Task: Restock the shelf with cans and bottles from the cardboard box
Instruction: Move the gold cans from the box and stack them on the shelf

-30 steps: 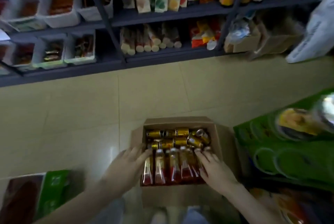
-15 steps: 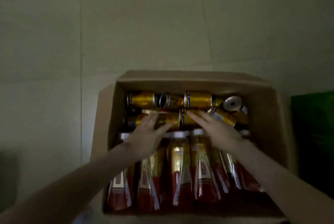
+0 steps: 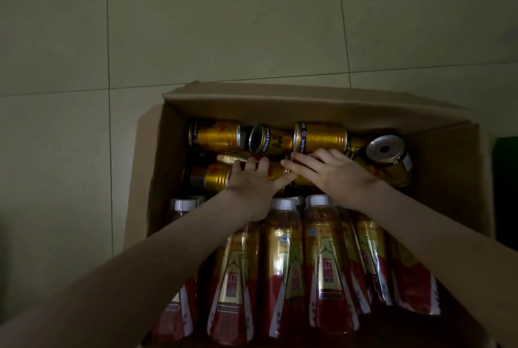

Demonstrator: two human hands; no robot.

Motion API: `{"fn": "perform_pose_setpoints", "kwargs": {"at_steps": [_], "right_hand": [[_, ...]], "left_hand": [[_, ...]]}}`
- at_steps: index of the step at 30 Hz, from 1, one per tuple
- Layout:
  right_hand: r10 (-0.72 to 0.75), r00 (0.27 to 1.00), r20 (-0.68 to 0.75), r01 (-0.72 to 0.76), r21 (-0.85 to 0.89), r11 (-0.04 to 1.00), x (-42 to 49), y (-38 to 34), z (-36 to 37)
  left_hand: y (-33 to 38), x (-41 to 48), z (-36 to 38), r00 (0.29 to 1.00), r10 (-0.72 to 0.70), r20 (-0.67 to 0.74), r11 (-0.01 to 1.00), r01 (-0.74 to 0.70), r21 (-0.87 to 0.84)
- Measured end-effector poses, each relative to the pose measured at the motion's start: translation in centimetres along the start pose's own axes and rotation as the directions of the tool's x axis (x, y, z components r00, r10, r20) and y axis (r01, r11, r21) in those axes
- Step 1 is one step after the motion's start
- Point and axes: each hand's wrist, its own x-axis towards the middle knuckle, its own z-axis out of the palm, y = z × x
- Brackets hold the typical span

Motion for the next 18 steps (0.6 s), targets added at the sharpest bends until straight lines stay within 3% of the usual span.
{"fn": "perform_pose_setpoints", "kwargs": {"at_steps": [7,13,16,18], "right_hand": [[0.024,0.997,-0.068,-0.021,0.052,0.998,-0.6,0.2,0.5],[0.019,0.966,-0.259,-0.009,0.04,0.999,-0.5,0.8,1.7],[0.02,0.943,-0.333,-0.004,0.049,0.999,-0.6,0.6,2.7],[0.027,0.941,-0.337,-0.006,0.064,0.998,-0.9,0.3,3.4]], "left_hand": [[1.4,-1.5,1.2,0.976,-0.064,-0.206,0.998,0.067,0.01],[-3.6,-0.6,0.9,0.955,0.26,-0.144,0.94,-0.285,-0.188],[-5.5,0.3,0.6,0.941,0.314,-0.124,0.904,-0.336,-0.264],[-5.9,0.9,0.3,0.936,0.343,-0.081,0.914,-0.352,-0.199]]}}
